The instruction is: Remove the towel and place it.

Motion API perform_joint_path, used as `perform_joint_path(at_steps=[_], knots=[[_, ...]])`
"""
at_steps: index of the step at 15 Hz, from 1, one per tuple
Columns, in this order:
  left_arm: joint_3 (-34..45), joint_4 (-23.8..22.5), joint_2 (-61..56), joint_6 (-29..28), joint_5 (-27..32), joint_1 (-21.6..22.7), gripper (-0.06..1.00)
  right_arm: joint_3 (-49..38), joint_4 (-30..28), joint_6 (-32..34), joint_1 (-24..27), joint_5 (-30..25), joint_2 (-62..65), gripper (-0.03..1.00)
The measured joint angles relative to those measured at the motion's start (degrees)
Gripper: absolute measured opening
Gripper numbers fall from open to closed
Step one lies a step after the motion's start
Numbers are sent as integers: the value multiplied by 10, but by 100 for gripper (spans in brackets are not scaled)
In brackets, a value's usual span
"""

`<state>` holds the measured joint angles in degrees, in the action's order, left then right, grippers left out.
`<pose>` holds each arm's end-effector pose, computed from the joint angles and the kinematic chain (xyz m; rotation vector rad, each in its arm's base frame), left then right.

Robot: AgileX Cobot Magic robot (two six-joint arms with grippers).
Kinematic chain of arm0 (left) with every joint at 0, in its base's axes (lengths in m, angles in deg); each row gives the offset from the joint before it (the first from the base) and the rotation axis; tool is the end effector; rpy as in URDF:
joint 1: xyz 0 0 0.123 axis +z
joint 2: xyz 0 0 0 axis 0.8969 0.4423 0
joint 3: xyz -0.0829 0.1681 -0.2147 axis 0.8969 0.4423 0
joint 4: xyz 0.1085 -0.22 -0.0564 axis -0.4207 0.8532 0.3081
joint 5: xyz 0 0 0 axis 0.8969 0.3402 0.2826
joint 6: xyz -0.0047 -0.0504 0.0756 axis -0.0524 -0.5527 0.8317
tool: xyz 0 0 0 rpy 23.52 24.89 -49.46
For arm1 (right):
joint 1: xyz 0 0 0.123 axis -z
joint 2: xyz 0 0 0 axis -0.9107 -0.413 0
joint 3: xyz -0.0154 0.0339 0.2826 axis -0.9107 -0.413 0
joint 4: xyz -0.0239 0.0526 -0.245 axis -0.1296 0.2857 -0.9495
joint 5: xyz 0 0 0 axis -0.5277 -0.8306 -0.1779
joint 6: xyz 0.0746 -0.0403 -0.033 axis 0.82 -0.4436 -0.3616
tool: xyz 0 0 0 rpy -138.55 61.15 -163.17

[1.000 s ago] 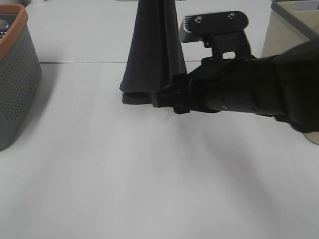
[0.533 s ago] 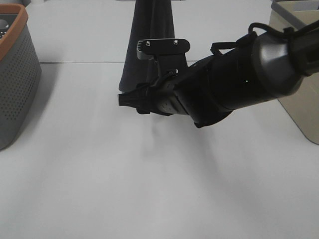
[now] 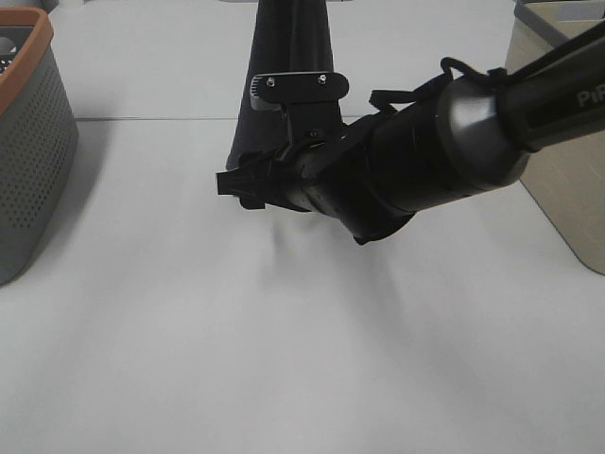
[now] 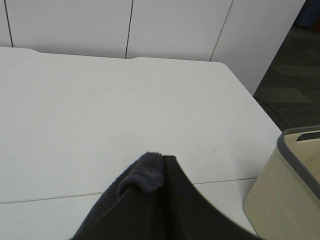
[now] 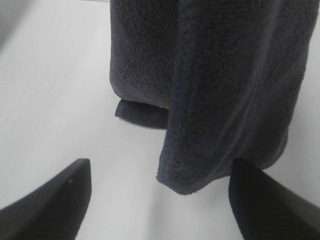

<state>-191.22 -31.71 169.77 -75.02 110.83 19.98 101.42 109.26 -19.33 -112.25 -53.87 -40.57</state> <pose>0.3676 -0.3017 0.3779 0.1013 1.8853 -0.3834 0.3087 0.2635 0.1420 -0.1986 2.1474 0.1279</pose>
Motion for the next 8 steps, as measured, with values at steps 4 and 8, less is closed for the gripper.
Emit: perform_joint_path(at_steps=[4, 8], knots=[[0, -1, 0, 0, -1, 0, 0, 40, 1, 7, 0, 60, -57, 76], [0, -3, 0, 0, -1, 0, 0, 44, 10, -10, 0, 96, -73, 72]])
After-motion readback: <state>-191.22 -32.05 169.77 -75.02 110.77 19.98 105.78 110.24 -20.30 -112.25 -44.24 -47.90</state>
